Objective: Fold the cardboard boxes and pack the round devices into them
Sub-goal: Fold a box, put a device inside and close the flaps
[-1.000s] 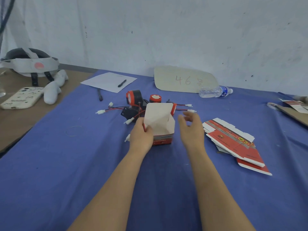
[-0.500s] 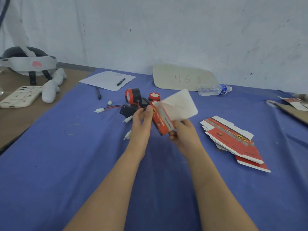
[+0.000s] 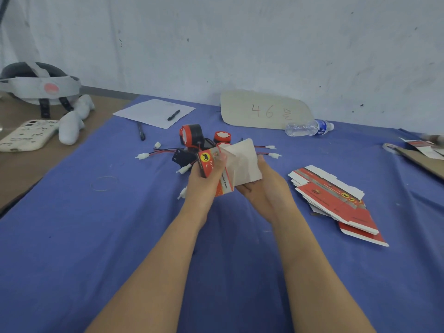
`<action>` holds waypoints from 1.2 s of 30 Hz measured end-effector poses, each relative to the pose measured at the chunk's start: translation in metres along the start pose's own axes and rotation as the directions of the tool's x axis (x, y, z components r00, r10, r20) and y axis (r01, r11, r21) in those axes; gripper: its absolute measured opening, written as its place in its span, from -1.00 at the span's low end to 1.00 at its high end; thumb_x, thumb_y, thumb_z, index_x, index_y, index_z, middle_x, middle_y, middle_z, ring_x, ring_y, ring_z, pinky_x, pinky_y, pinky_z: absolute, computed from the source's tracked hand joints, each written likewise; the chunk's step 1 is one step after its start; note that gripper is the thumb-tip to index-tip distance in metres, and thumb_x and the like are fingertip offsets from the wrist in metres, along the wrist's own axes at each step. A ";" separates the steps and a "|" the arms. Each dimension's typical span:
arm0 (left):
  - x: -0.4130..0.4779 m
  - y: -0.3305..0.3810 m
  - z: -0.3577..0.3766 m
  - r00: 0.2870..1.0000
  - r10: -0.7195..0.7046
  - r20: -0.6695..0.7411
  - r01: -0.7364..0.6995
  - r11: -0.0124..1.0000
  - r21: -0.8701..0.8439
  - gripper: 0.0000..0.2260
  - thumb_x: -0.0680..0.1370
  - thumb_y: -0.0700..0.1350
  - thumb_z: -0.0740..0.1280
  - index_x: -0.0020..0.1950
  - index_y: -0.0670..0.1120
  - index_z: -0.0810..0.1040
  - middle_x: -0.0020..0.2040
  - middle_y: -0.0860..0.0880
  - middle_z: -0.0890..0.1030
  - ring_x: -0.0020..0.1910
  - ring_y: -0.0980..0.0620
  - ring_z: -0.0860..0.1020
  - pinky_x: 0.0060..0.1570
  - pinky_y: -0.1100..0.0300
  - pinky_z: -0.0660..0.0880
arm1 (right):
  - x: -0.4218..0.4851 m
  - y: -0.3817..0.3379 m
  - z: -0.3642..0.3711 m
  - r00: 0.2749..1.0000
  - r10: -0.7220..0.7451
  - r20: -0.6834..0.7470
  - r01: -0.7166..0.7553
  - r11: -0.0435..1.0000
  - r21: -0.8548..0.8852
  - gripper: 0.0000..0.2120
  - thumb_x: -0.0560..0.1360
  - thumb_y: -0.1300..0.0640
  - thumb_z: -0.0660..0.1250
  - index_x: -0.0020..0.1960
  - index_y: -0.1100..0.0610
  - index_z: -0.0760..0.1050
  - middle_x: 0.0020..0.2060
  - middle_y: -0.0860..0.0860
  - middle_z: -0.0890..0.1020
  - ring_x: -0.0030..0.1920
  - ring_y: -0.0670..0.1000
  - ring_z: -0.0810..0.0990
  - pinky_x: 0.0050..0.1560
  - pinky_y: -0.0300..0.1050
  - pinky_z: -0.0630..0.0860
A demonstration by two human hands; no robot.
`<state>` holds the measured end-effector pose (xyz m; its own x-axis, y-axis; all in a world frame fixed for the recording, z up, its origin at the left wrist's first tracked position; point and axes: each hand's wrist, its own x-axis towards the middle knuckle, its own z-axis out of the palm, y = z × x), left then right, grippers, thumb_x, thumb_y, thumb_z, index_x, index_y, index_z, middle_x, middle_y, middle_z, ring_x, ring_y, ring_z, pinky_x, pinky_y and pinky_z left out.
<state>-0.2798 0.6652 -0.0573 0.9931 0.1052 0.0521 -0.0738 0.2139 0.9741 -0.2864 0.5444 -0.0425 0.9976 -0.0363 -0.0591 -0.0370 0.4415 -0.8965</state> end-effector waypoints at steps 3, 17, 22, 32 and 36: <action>-0.002 0.000 -0.003 0.998 0.031 0.047 -0.031 1.000 -0.002 -0.42 0.36 0.34 0.26 0.25 0.04 0.52 0.13 0.02 0.64 0.13 0.05 0.61 0.04 0.20 0.55 | 0.002 0.004 -0.002 0.992 -0.113 -0.052 0.089 0.935 -0.343 -0.73 0.65 0.07 0.12 -0.03 0.13 0.56 -0.03 0.09 0.67 -0.01 0.05 0.66 -0.13 -0.14 0.62; -0.004 0.000 0.008 0.994 0.097 0.057 -0.082 0.973 -0.214 -0.41 0.40 0.32 0.17 0.36 0.10 0.38 0.35 0.06 0.50 0.31 0.07 0.49 0.33 0.00 0.41 | 0.009 0.014 -0.002 0.965 0.031 -0.259 -0.070 0.987 -0.144 -0.68 0.58 -0.08 0.24 -0.12 0.19 0.45 -0.18 0.09 0.61 -0.33 -0.01 0.62 -0.36 -0.23 0.54; -0.004 -0.010 0.004 0.931 0.364 -0.008 -0.349 0.899 0.264 -0.64 0.61 0.02 0.23 0.40 0.04 0.32 0.47 0.04 0.26 0.34 0.27 0.28 0.33 0.37 0.28 | 0.007 0.019 0.009 0.995 -0.045 -0.090 0.004 0.914 -0.407 -0.64 0.55 -0.14 0.25 0.05 0.15 0.59 -0.10 0.02 0.70 -0.10 -0.03 0.68 -0.14 -0.16 0.60; 0.000 -0.012 -0.004 0.940 0.226 -0.257 -0.054 0.839 0.542 -0.62 0.65 -0.04 0.10 -0.35 -0.13 0.34 -0.39 -0.01 0.42 -0.39 0.06 0.39 -0.52 0.35 0.24 | 0.015 0.020 -0.005 0.866 -0.174 -0.469 -0.061 0.894 -0.444 -0.59 0.61 -0.05 0.03 -0.24 0.12 0.49 -0.25 0.01 0.57 -0.25 -0.02 0.48 -0.32 -0.14 0.37; 0.001 -0.012 -0.007 0.964 0.165 -0.208 -0.025 0.835 0.549 -0.86 0.63 -0.22 0.11 0.08 -0.17 0.44 -0.19 0.00 0.48 -0.24 0.03 0.45 -0.33 0.26 0.37 | 0.018 0.022 -0.016 0.842 -0.193 -0.504 -0.073 0.884 -0.462 -0.78 0.58 0.20 0.16 0.19 0.18 0.44 -0.03 0.04 0.53 -0.03 0.06 0.50 -0.09 -0.06 0.47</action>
<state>-0.2787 0.6699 -0.0702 0.9263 0.3384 0.1656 -0.0363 -0.3574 0.9333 -0.2703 0.5392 -0.0700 0.8176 -0.5674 -0.0977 -0.1328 -0.0208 -0.9909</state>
